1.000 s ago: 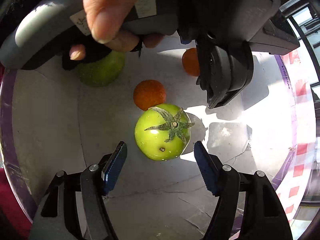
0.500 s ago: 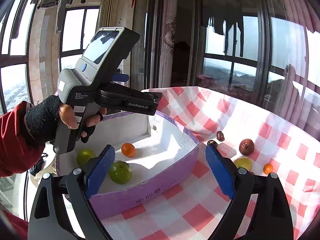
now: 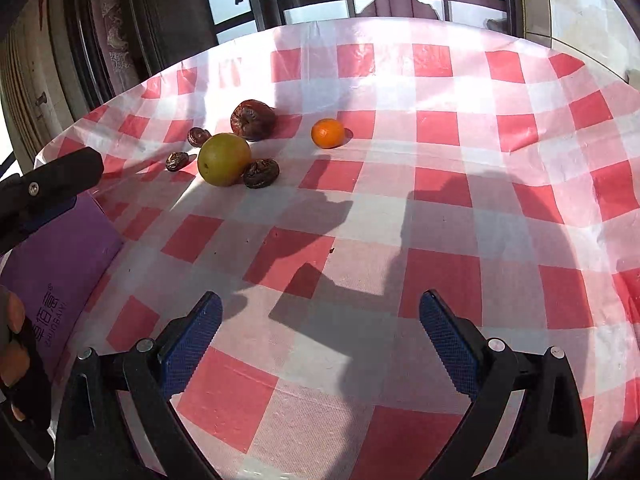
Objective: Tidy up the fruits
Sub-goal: 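Move both open grippers back toward the remaining fruits on the table, then grasp the dark dried date with the right gripper while the left gripper grasps the yellow pear, then carry the dried date and the yellow pear over the white box with both grippers, then open the right gripper to drop the date while the left gripper drops the pear into the box, then move both open grippers back over the remaining fruits on the table, then grasp the small tangerine with the right gripper while the left gripper grasps the shriveled brown fruit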
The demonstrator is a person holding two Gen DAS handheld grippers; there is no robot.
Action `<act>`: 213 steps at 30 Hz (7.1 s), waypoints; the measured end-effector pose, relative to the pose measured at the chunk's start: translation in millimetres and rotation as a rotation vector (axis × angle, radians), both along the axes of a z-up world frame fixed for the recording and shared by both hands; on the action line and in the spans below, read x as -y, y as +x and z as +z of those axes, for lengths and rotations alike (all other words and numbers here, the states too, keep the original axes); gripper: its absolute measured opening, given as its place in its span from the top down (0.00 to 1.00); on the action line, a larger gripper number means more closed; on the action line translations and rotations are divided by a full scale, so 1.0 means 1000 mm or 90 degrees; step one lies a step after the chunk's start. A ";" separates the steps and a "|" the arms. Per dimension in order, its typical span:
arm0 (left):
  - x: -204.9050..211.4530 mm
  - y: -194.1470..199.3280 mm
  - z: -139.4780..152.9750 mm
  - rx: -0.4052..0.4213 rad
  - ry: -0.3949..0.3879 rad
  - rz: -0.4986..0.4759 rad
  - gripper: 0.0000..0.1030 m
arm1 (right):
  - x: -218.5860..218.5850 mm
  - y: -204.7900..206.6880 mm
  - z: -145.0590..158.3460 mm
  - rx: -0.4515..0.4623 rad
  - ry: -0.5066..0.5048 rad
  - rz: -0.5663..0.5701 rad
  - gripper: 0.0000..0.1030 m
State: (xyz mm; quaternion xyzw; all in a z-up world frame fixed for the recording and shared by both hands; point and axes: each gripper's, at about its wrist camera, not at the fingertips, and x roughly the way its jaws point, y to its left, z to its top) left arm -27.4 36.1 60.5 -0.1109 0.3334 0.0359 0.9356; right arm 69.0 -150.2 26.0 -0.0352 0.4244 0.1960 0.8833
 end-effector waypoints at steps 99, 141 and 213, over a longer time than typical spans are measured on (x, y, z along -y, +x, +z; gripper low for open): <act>-0.068 -0.093 0.105 0.074 -0.060 0.062 0.39 | -0.070 -0.074 0.095 0.066 0.243 0.084 0.61; -0.257 -0.021 -0.041 -0.423 0.058 -0.066 0.38 | -0.355 -0.178 0.004 -0.063 -0.526 0.637 0.58; -0.068 0.219 -0.038 -0.058 -0.025 0.147 0.02 | -0.031 0.209 -0.034 -0.088 0.135 -0.026 0.61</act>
